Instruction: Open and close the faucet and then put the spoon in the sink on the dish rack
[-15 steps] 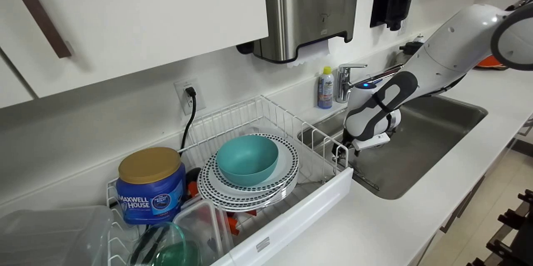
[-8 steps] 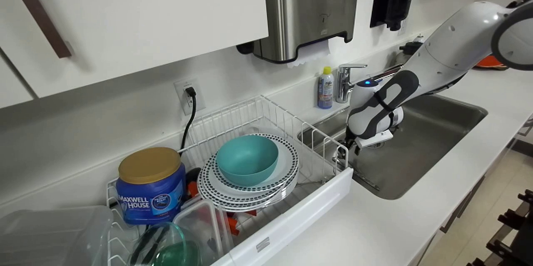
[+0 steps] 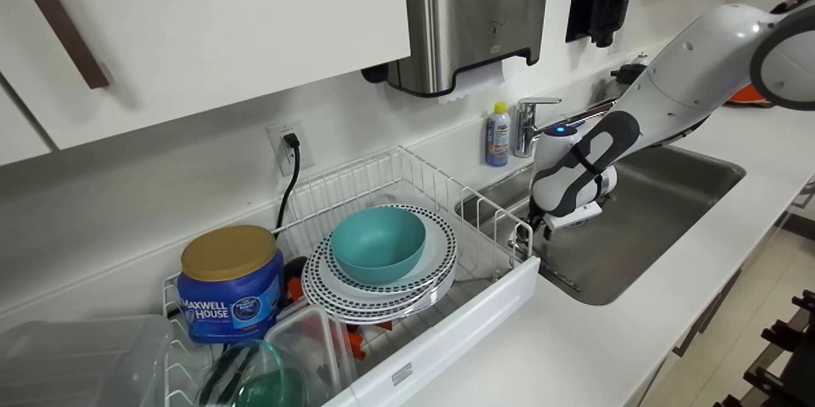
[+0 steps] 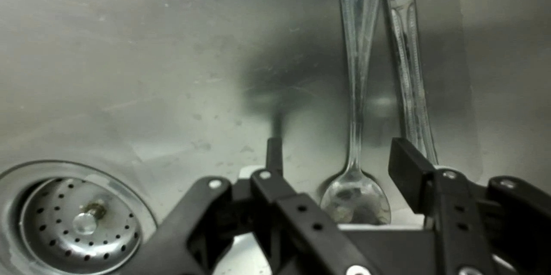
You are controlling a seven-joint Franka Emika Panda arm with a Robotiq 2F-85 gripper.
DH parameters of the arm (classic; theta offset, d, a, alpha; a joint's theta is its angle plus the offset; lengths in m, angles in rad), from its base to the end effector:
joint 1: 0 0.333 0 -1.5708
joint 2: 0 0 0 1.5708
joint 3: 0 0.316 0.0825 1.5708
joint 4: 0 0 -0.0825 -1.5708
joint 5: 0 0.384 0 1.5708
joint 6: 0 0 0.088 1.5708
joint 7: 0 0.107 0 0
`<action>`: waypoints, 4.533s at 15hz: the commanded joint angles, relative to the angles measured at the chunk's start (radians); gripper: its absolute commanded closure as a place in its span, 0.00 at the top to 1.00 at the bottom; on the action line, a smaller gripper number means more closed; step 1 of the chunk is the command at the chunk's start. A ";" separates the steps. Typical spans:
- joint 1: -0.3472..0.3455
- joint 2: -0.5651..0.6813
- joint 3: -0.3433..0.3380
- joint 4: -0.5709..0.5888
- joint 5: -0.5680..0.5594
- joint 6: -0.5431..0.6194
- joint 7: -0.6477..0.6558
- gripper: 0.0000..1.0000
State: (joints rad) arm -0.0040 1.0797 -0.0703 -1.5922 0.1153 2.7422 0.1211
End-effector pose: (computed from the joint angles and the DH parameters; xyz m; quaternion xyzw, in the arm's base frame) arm 0.6590 -0.0494 0.0051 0.9908 -0.1299 0.0374 0.0051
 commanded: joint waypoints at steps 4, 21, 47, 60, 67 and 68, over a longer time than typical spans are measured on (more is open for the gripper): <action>0.033 -0.020 -0.030 -0.030 -0.021 -0.011 0.038 0.59; 0.072 -0.037 -0.045 -0.063 -0.029 0.004 0.032 0.00; -0.277 -0.945 0.394 -1.007 -0.294 0.518 -0.379 0.02; -0.615 -1.017 0.882 -1.015 -0.452 0.654 -0.299 0.02; -0.589 -0.978 0.860 -0.996 -0.433 0.629 -0.325 0.08; -0.589 -0.978 0.860 -0.996 -0.433 0.629 -0.325 0.08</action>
State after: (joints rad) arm -0.5925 0.1021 0.7896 -2.5883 -0.3174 3.3708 -0.2040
